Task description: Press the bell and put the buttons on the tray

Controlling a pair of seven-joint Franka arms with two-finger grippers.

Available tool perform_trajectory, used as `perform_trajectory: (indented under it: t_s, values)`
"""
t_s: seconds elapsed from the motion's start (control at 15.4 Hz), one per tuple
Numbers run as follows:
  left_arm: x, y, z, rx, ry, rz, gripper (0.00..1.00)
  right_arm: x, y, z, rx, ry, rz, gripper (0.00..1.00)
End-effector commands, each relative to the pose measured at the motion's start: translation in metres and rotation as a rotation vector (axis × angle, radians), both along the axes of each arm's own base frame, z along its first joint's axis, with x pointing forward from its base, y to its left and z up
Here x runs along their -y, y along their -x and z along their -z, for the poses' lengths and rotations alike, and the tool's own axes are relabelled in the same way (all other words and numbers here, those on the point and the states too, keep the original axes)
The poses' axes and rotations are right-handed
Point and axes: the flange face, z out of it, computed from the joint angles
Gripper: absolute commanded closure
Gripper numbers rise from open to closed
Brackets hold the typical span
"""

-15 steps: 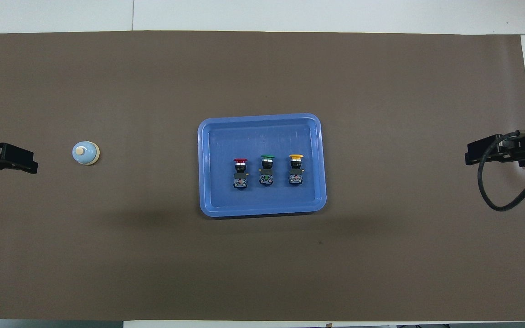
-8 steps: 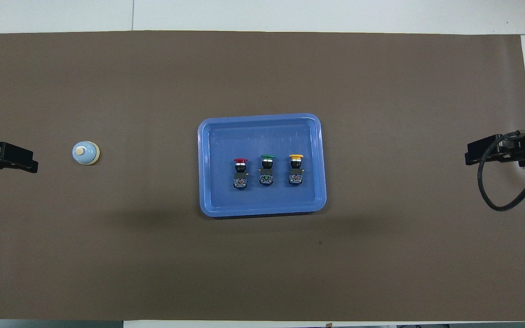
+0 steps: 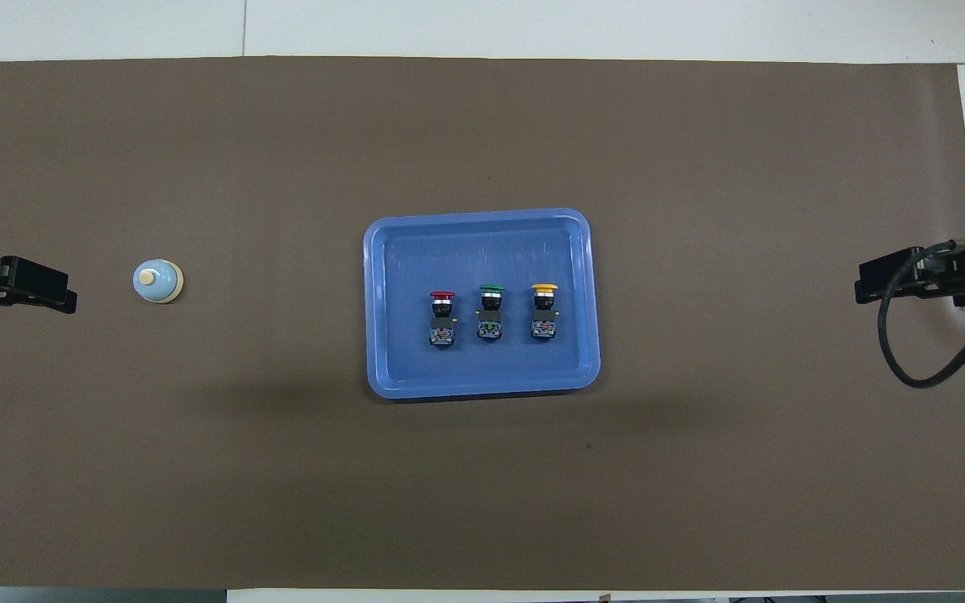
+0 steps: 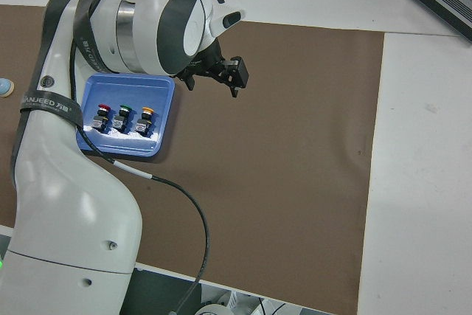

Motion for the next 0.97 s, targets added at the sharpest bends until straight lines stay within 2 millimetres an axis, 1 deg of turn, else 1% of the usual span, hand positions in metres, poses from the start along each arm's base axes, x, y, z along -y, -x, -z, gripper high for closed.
perform_trajectory:
  t_s: [0.0,0.13,0.32,0.91]
  values:
    - [-0.001,-0.007,-0.005,0.015,0.007,-0.011,0.00,0.001,0.000,0.000,-0.010,0.002,-0.016,0.00]
    - [-0.001,-0.009,-0.014,0.035,0.007,-0.011,0.00,0.001,0.000,0.000,-0.010,0.002,-0.016,0.00]
    - [0.000,-0.015,-0.014,0.065,0.006,-0.009,0.00,0.001,0.000,0.000,-0.010,0.002,-0.016,0.00]
    - [0.001,-0.017,-0.015,0.082,0.005,-0.009,0.00,0.001,0.000,0.000,-0.010,0.002,-0.016,0.00]
